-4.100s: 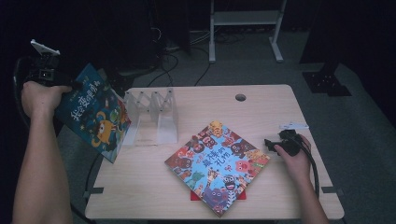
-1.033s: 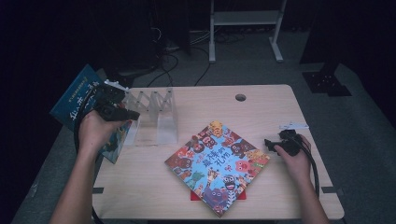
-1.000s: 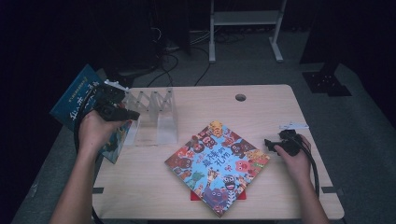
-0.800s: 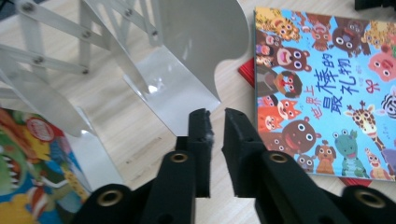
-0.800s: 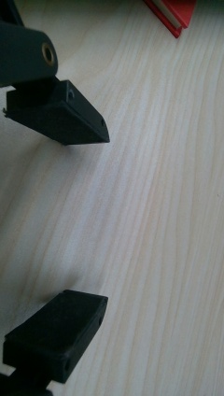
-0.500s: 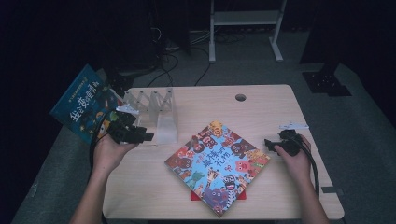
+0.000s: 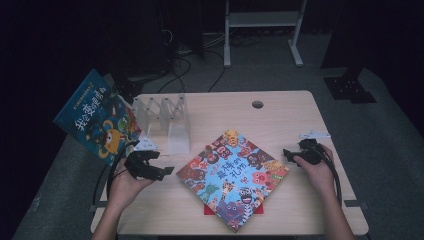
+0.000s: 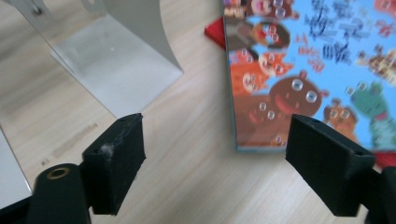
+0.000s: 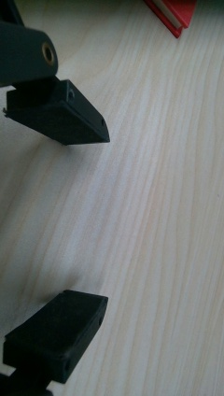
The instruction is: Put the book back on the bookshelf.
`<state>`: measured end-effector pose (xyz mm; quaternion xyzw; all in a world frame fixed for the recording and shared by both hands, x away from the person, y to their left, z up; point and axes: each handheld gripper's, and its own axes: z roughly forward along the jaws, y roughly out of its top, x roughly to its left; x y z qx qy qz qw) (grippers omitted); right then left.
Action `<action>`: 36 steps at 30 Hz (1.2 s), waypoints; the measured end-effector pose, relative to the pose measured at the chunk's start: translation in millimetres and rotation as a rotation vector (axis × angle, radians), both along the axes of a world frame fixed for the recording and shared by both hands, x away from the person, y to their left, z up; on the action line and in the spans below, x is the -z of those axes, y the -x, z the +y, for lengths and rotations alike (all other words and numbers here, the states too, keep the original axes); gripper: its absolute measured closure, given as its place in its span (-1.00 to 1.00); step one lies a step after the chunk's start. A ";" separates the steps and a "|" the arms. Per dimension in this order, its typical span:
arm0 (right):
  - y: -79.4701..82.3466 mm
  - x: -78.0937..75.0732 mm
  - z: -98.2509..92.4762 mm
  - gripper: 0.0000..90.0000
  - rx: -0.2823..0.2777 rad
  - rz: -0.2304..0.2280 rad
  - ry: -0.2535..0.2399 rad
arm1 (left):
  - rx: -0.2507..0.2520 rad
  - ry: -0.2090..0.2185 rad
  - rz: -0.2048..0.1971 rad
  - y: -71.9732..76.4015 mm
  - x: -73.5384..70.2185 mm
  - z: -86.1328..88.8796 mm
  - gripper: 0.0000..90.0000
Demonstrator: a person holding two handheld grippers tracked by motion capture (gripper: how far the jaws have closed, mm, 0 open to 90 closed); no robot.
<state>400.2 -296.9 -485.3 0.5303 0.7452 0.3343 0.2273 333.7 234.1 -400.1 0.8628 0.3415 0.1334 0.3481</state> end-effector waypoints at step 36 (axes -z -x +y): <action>16.9 -29.8 16.4 -0.26 -0.146 -0.026 -0.103 | 0.172 -0.050 0.006 17.5 77.3 6.1 -1.00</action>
